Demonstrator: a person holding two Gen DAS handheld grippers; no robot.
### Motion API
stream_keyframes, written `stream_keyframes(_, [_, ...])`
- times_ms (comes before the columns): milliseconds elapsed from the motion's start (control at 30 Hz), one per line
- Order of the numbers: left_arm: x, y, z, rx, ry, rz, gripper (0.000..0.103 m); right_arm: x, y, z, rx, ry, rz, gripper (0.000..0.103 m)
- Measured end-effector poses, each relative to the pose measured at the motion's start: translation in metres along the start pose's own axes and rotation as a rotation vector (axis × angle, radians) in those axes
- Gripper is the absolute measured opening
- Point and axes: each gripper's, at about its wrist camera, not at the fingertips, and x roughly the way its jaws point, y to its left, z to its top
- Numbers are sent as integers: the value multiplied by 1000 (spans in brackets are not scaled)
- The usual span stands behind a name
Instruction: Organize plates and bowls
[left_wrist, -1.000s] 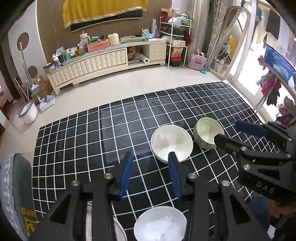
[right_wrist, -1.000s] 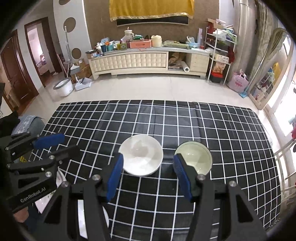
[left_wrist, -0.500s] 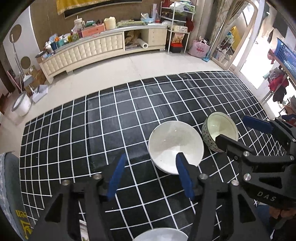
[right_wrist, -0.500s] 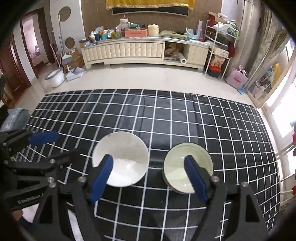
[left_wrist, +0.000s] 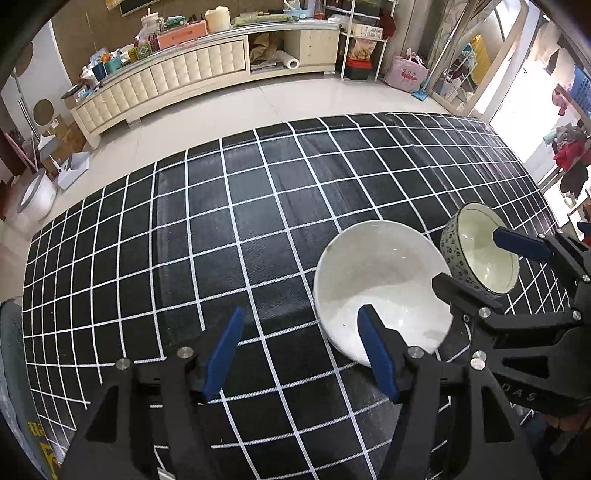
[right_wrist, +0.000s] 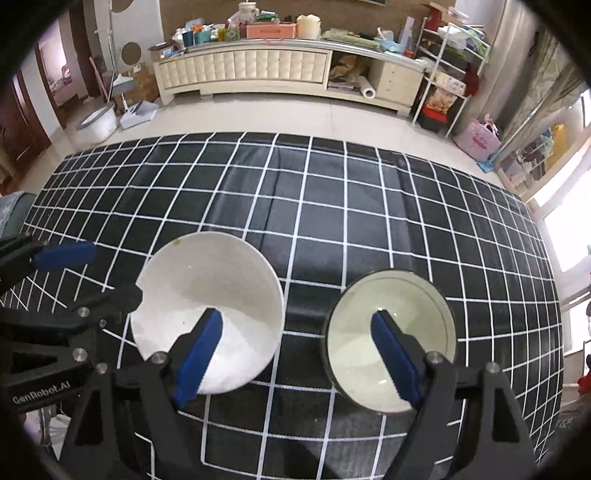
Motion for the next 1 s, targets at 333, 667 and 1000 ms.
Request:
stream_keyframes(333, [20, 0, -1, 31, 47, -5, 38, 6, 15, 3, -91, -12, 26, 59])
stream_keyframes(667, [31, -10, -2, 42, 85, -53, 19, 25, 8, 2, -29, 58, 104, 27])
stream_keyframes(1000, [41, -17, 4, 56, 95, -44, 15, 34, 14, -7, 11, 121, 74, 16])
